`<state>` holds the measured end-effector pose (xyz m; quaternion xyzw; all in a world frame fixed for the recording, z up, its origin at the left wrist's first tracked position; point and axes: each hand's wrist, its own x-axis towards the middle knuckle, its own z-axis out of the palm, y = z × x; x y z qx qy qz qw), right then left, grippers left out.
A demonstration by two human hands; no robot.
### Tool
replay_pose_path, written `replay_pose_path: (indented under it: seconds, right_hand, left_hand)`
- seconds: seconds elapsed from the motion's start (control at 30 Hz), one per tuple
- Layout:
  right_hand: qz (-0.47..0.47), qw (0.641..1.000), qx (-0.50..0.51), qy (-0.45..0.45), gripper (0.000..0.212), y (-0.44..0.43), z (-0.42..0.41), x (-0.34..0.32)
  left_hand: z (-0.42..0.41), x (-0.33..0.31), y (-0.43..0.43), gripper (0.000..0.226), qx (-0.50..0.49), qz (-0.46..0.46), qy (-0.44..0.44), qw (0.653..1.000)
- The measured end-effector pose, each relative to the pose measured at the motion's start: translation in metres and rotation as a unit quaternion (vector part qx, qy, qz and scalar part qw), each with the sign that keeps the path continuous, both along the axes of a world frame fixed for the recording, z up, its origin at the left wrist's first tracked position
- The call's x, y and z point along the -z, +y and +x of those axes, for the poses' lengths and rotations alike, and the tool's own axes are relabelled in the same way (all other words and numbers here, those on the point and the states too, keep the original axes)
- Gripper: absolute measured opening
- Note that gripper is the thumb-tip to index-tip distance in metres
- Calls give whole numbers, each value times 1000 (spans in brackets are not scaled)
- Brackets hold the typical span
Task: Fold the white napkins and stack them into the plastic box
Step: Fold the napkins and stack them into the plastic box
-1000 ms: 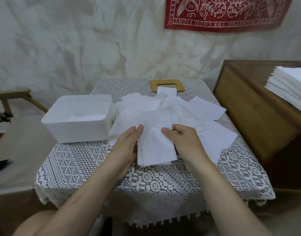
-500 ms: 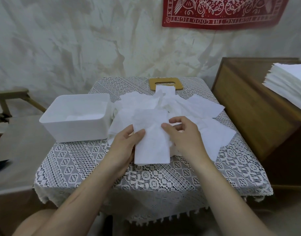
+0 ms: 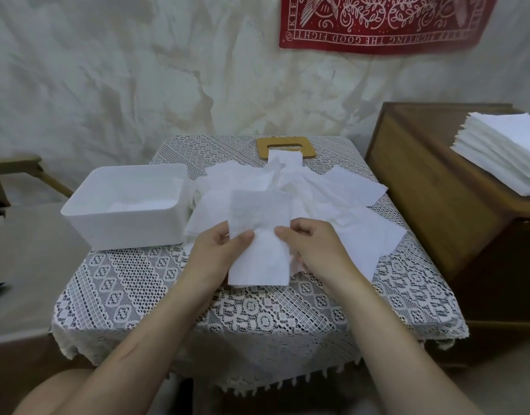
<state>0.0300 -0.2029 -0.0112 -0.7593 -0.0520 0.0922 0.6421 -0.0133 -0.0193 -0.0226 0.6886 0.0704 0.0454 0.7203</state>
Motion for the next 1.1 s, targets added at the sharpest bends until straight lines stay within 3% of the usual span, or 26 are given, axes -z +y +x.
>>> replay_pose_path:
  seconds: [0.2,0.37,0.53,0.77,0.9,1.0,1.1]
  right_hand:
    - [-211,971,76,-79,14,-26,13,6]
    - [-281,952,54,-106,15,-28,16,8]
    - [-365,921,43,-130,34,-23,24,11]
    - [-403,903,4,-148,40,-21,36,8]
    - [-409,900,15,-147,22,-19,40,8]
    - [-389,909,39,-145,5,-20,39,4]
    - [-323,934,58,-139,10,-27,33,-6]
  left_hand:
    - [4,0,17,17,-39,15,17,999]
    - [4,1,23,19,-35,30,12,999]
    - [4,1,24,18,-32,21,12,999]
    - [6,0,24,18,-30,14,24,999]
    - [6,0,24,17,-30,12,22,999]
    - [5,0,24,17,-30,11,20,999]
    - [4,1,24,17,-33,7,19,999]
